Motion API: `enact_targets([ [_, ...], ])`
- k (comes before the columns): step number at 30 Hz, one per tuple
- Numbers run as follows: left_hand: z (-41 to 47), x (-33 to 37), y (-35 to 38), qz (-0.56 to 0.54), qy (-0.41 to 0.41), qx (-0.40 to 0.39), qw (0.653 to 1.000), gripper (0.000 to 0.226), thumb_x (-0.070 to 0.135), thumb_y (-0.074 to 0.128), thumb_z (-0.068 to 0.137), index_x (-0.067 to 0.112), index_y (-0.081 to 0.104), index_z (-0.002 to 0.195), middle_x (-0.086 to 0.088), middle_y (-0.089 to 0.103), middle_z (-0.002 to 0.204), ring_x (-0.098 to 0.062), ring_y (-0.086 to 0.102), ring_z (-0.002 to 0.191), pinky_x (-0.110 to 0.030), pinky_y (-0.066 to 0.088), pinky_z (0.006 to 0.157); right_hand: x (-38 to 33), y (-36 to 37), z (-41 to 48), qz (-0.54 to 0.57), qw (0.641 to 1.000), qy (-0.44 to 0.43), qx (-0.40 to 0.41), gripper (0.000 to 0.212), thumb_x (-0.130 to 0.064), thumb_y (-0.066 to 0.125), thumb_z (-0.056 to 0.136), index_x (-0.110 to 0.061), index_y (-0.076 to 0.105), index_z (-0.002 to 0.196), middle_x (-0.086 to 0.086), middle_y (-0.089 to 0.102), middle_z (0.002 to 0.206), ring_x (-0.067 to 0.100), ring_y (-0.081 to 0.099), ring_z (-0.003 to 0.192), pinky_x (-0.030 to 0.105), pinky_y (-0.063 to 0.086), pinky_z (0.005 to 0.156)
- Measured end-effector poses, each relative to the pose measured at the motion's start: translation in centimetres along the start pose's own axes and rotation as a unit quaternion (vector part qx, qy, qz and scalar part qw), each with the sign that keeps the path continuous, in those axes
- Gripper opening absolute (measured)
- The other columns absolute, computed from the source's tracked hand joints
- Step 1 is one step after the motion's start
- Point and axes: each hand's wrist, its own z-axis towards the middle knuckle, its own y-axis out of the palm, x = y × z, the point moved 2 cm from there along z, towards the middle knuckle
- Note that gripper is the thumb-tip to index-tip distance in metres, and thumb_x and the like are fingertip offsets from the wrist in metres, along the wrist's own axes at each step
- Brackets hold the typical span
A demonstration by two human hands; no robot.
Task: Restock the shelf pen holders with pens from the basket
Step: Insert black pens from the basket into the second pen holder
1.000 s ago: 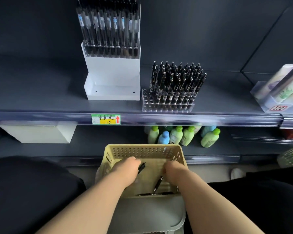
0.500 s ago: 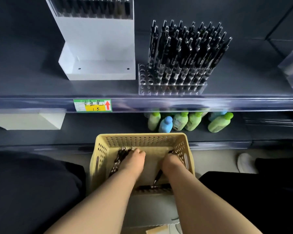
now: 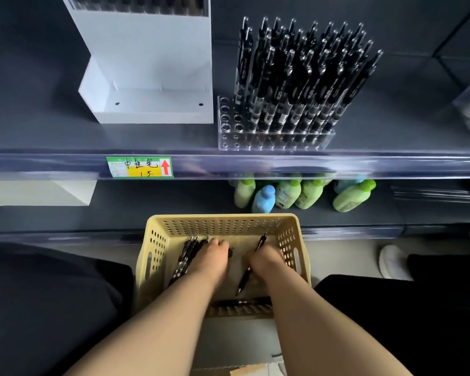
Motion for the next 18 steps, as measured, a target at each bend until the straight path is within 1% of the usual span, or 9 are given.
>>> enact_targets([
  [2, -0.6, 0.0, -0.4, 0.003, 0.018, 0.008, 1.0, 0.029, 0.017, 0.038, 0.099, 0.011, 0.05, 0.125, -0.012, 0.047, 0.13, -0.028, 0.048, 0.115, -0.031, 0.04, 0.091, 0.2, -0.1, -0.5, 0.049, 0.998, -0.025, -0.014, 0.02, -0.02, 0.049, 0.087, -0.009, 0.063, 0.096, 0.014, 0.067, 0.095, 0.029, 0.066, 0.084, 0.035, 0.056, 0.075],
  [3, -1.0, 0.1, -0.7, 0.01, 0.029, 0.01, 0.999, 0.029, 0.017, 0.039, 0.098, 0.013, 0.051, 0.125, -0.011, 0.047, 0.13, -0.028, 0.049, 0.115, -0.031, 0.04, 0.09, 0.3, -0.3, -0.8, 0.062, 0.997, -0.032, -0.018, 0.015, -0.016, 0.048, 0.089, -0.009, 0.061, 0.092, 0.014, 0.067, 0.09, 0.028, 0.065, 0.078, 0.031, 0.056, 0.066],
  [4, -1.4, 0.3, -0.9, 0.015, 0.038, 0.014, 0.999, 0.029, 0.017, 0.04, 0.098, 0.014, 0.051, 0.125, -0.011, 0.047, 0.13, -0.027, 0.049, 0.115, -0.031, 0.04, 0.091, 0.2, -0.7, -1.3, 0.065, 0.997, -0.05, -0.009, 0.014, -0.015, 0.048, 0.089, -0.009, 0.06, 0.093, 0.015, 0.067, 0.091, 0.028, 0.063, 0.077, 0.028, 0.052, 0.063],
  [5, -1.9, 0.6, -1.3, 0.018, 0.044, 0.011, 0.999, 0.029, 0.016, 0.039, 0.098, 0.014, 0.051, 0.125, -0.01, 0.046, 0.131, -0.027, 0.048, 0.115, -0.031, 0.039, 0.091, 0.0, -1.1, -1.8, 0.068, 0.996, -0.063, 0.002, 0.015, -0.015, 0.049, 0.089, -0.008, 0.06, 0.098, 0.015, 0.067, 0.097, 0.028, 0.064, 0.083, 0.026, 0.05, 0.065],
  [7, -2.9, 1.3, -1.9, 0.035, 0.058, 0.003, 0.998, 0.034, 0.009, 0.036, 0.095, 0.015, 0.047, 0.126, -0.008, 0.042, 0.135, -0.026, 0.047, 0.119, -0.031, 0.037, 0.096, -0.2, -1.7, -2.7, 0.078, 0.993, -0.077, 0.048, 0.031, -0.018, 0.053, 0.087, -0.005, 0.055, 0.115, 0.013, 0.065, 0.112, 0.029, 0.061, 0.101, 0.026, 0.047, 0.076],
  [10, -4.7, 2.7, -3.3, 0.072, 0.089, 0.037, 0.993, 0.044, 0.002, 0.038, 0.091, 0.016, 0.04, 0.132, -0.005, 0.041, 0.138, -0.026, 0.047, 0.122, -0.034, 0.038, 0.101, -0.9, -2.7, -4.7, 0.107, 0.983, -0.12, 0.085, 0.039, -0.019, 0.052, 0.087, -0.006, 0.045, 0.123, 0.015, 0.061, 0.118, 0.031, 0.057, 0.109, 0.029, 0.044, 0.087],
  [13, -6.3, 3.8, -5.4, 0.031, 0.103, 0.101, 0.989, 0.037, 0.016, 0.041, 0.096, 0.021, 0.041, 0.132, -0.002, 0.045, 0.136, -0.025, 0.051, 0.118, -0.034, 0.041, 0.096, -2.0, -3.6, -7.0, 0.112, 0.971, -0.179, 0.11, 0.035, -0.02, 0.047, 0.093, -0.005, 0.041, 0.123, 0.018, 0.061, 0.115, 0.032, 0.059, 0.104, 0.029, 0.044, 0.082],
  [15, -7.6, 4.5, -7.2, -0.027, 0.115, 0.15, 0.982, 0.035, 0.022, 0.043, 0.096, 0.022, 0.045, 0.132, -0.001, 0.049, 0.132, -0.025, 0.052, 0.114, -0.033, 0.042, 0.093, -2.7, -4.5, -8.4, 0.112, 0.961, -0.213, 0.137, 0.027, -0.02, 0.044, 0.093, -0.005, 0.046, 0.115, 0.016, 0.062, 0.109, 0.031, 0.059, 0.097, 0.027, 0.041, 0.075],
  [18, -9.7, 5.5, -10.3, -0.093, 0.141, 0.227, 0.959, 0.036, 0.024, 0.049, 0.095, 0.023, 0.048, 0.131, 0.002, 0.052, 0.13, -0.019, 0.053, 0.113, -0.031, 0.043, 0.094, -3.9, -6.0, -10.6, 0.081, 0.936, -0.281, 0.195, 0.018, -0.021, 0.047, 0.091, -0.007, 0.051, 0.101, 0.009, 0.06, 0.102, 0.025, 0.055, 0.084, 0.027, 0.038, 0.068],
])
